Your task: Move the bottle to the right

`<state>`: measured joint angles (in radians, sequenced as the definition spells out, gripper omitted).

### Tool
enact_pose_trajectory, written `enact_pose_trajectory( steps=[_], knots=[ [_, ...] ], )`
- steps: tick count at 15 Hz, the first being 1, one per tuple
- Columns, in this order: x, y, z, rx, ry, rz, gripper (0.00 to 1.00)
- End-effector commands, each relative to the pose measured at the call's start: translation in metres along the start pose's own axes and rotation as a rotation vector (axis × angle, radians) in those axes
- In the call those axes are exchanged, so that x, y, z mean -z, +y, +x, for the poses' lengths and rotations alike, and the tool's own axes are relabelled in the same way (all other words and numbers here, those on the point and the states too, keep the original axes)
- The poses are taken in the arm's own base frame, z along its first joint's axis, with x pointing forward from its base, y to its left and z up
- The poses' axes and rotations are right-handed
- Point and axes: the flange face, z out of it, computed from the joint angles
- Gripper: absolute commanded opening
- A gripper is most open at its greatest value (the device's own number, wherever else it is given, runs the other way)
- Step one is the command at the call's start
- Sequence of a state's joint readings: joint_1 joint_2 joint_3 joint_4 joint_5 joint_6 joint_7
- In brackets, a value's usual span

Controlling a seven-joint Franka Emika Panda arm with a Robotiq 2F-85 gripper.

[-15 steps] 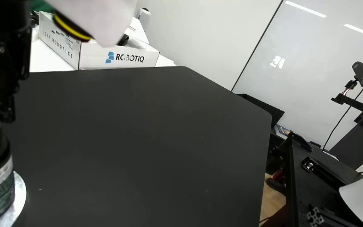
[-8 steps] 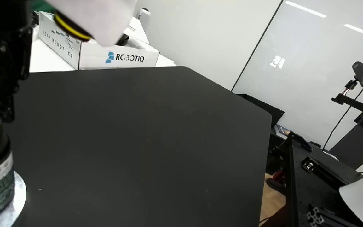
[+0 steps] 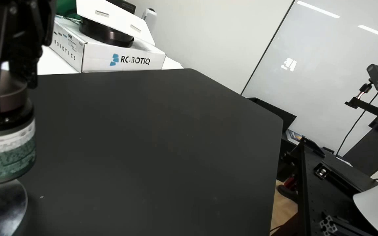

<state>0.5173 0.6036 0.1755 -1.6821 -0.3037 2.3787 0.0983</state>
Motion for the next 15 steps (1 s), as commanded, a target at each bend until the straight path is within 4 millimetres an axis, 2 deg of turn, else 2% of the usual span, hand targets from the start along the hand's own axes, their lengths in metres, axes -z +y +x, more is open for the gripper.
enact_pose_trajectory(
  steps=[1,4,9,13,15],
  knots=[
    [0.033,0.013,-0.042,-0.042,-0.032,-0.048,0.35],
    [0.048,0.017,-0.087,-0.074,-0.071,-0.059,0.35],
    [0.068,0.011,-0.167,-0.155,-0.111,-0.101,0.35],
    [0.068,0.004,-0.238,-0.243,-0.112,-0.115,0.35],
    [0.062,0.004,-0.273,-0.285,-0.084,-0.111,0.35]
  ],
)
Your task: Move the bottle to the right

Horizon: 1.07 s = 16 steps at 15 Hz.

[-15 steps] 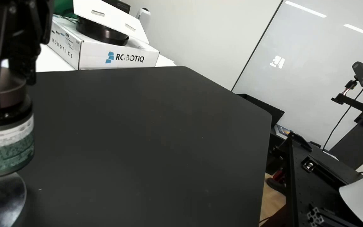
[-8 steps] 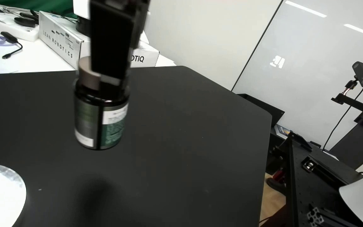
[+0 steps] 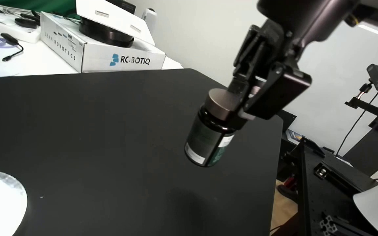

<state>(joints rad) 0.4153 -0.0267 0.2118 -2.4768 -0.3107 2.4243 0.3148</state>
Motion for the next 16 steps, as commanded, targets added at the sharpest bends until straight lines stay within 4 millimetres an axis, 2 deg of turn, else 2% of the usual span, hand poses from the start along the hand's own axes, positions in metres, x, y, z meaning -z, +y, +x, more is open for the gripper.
enact_pose_trajectory(
  steps=[1,4,5,6,10,16],
  knots=[
    [-0.012,0.015,-0.069,-0.104,0.054,-0.002,0.35],
    [-0.032,0.025,-0.103,-0.155,0.079,0.031,0.35],
    [-0.036,0.026,-0.105,-0.162,0.093,0.038,0.35],
    [-0.036,0.027,-0.082,-0.167,0.106,0.047,0.35],
    [-0.046,0.032,-0.079,-0.184,0.156,0.052,0.35],
    [-0.076,0.037,-0.083,-0.196,0.140,0.065,0.35]
  ],
)
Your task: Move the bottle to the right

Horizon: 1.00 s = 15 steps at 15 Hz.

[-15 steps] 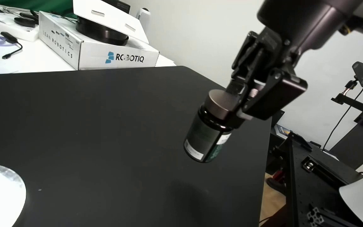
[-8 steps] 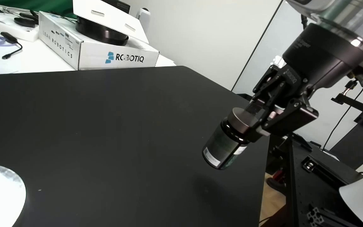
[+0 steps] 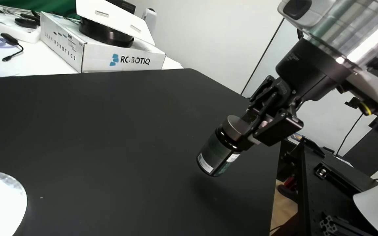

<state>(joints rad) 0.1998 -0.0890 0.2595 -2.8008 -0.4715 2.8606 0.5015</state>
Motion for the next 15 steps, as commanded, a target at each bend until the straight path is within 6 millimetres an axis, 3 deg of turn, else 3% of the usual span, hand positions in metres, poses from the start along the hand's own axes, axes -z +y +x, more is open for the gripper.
enact_pose_trajectory(
  steps=[1,10,11,12,14,15],
  knots=[
    [-0.017,0.005,-0.005,-0.038,-0.005,0.013,0.35],
    [-0.047,0.012,-0.021,-0.050,-0.033,0.038,0.35],
    [-0.047,0.012,-0.021,-0.048,-0.030,0.038,0.85],
    [-0.047,0.011,-0.021,-0.050,-0.030,0.038,0.86],
    [-0.040,0.009,-0.017,-0.052,-0.009,0.042,0.99],
    [-0.035,0.007,-0.013,-0.053,0.004,0.042,0.99]
  ],
)
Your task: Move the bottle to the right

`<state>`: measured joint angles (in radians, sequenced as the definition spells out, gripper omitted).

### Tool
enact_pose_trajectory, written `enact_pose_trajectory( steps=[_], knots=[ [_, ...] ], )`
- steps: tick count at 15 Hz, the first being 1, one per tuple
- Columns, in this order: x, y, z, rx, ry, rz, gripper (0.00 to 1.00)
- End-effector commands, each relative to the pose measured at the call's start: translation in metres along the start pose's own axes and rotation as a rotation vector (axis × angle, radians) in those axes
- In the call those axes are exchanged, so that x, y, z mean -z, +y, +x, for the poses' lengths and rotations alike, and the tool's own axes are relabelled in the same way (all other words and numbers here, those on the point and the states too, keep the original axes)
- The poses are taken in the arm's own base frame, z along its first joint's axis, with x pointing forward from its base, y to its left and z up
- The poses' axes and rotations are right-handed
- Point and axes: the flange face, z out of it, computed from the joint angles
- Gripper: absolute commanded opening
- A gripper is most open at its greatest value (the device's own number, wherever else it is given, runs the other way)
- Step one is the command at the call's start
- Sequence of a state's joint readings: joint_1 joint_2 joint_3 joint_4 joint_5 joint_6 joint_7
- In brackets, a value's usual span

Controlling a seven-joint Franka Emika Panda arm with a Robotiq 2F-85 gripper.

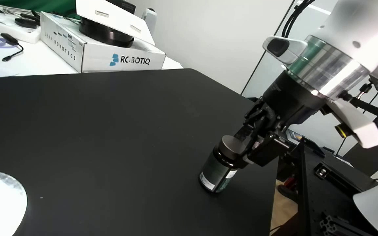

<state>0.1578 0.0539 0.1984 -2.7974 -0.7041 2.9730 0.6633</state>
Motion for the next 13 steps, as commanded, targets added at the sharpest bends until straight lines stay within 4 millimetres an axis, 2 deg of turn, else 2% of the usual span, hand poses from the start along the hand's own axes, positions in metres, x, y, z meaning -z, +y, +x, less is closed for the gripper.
enact_pose_trajectory(
  steps=[1,4,7,8,13],
  knots=[
    [0.010,-0.006,0.007,-0.033,0.031,0.006,1.00],
    [0.025,-0.016,0.016,-0.034,0.061,0.002,1.00],
    [0.029,-0.030,0.018,-0.037,0.045,0.009,1.00],
    [0.023,-0.024,0.018,-0.029,0.052,0.018,1.00],
    [0.023,-0.025,0.018,-0.026,0.049,0.019,1.00]
  ],
)
